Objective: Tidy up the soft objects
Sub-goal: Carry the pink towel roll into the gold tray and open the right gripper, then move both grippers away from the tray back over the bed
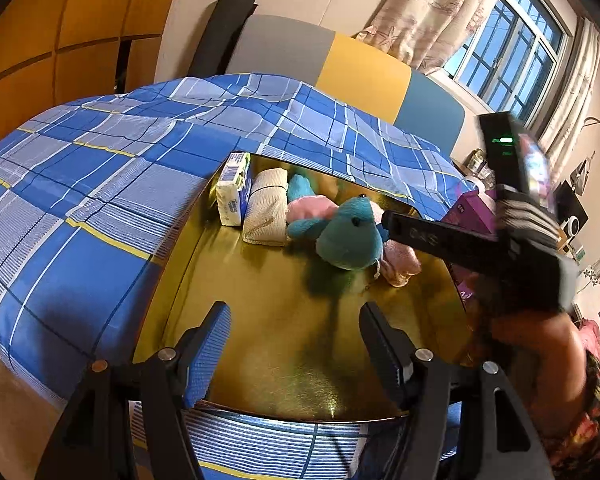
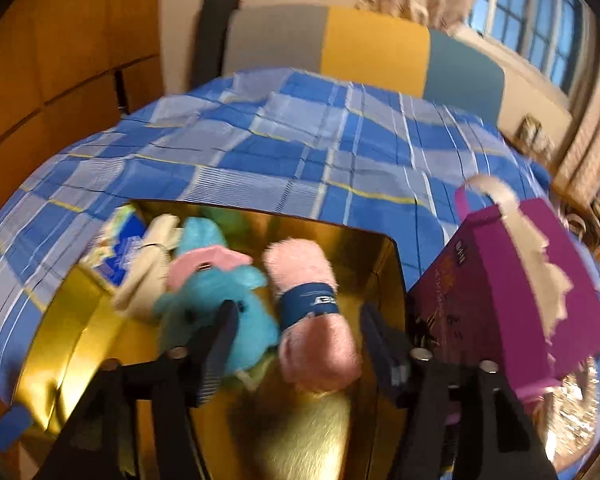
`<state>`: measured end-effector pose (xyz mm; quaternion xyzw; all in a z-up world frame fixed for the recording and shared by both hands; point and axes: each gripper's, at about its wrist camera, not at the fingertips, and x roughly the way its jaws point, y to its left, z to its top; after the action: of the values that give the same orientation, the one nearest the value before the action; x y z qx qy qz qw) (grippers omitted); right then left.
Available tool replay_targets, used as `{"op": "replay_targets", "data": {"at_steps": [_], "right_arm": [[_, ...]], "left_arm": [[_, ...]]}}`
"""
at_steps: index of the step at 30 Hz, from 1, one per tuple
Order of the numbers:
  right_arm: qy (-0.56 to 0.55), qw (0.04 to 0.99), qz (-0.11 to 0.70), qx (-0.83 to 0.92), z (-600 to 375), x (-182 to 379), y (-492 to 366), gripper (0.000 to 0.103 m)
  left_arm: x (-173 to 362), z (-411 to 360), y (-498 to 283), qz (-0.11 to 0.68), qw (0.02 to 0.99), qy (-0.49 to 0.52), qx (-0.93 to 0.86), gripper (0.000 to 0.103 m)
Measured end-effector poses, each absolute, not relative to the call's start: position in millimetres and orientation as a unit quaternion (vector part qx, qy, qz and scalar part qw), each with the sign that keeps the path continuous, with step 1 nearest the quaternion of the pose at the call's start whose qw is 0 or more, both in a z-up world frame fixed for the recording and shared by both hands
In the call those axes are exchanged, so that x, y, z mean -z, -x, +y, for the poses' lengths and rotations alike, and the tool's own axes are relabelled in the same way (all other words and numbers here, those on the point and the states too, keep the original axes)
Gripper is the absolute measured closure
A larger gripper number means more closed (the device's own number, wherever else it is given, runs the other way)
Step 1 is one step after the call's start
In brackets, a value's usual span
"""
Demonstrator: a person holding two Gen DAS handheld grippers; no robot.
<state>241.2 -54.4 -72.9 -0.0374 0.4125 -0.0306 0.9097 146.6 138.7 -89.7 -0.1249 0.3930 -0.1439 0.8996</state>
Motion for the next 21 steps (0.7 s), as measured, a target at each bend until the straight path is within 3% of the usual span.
{"op": "replay_targets", "data": {"at_steps": [11,21], "right_arm": [[0.059,0.92,0.382,-0.064,-46.8,49.5,-163.6,0.028],[0.092,0.934,0.332,-0.1,-93.2,36.4,-78.7,0.024]], "left_arm": [[99.0,155.4,-145.8,0.413,0.883,0.192,0.112,0.036],[87.6,117.8,-135.2,0.405,0.891,0.143,0.149,0.037]]}}
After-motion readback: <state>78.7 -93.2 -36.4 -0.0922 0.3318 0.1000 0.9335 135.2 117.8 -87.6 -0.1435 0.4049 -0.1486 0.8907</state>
